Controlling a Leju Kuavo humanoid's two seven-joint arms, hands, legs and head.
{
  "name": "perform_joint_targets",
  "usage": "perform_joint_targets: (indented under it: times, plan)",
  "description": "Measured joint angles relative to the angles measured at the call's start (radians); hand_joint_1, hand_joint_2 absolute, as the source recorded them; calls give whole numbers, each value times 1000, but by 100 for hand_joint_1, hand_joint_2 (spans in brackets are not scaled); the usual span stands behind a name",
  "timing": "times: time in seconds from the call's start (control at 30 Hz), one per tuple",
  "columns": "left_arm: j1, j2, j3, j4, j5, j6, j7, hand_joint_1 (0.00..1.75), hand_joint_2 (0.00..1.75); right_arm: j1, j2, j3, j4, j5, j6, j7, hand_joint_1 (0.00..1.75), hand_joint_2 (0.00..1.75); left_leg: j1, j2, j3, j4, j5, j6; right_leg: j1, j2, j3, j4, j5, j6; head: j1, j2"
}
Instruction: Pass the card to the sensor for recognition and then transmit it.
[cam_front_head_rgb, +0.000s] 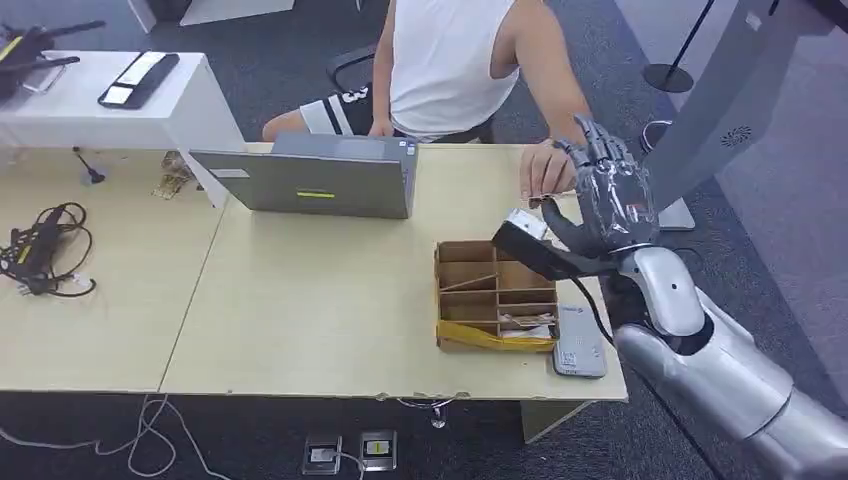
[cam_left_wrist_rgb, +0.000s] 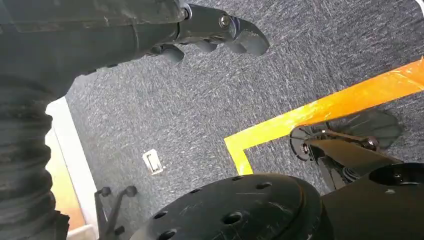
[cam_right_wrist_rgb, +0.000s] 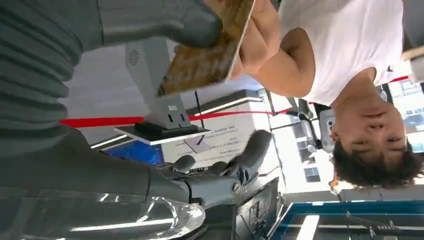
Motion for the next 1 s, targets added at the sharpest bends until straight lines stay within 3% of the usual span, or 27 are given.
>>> perform_joint_targets:
  times: [0.7,1.0]
  plan:
    - [1,1,0,0,-3,0,5,0,175,21,2,-2,8,5,-5,3,175,175,0,2,1,0,0,0,0,3,0,0,0,0,0,0]
    - [1,1,0,0,7,0,14,0,175,118,-8,-35,4,-71,-124,2,175,175,0,2,2,0,0,0,0,3,0,0,0,0,0,0]
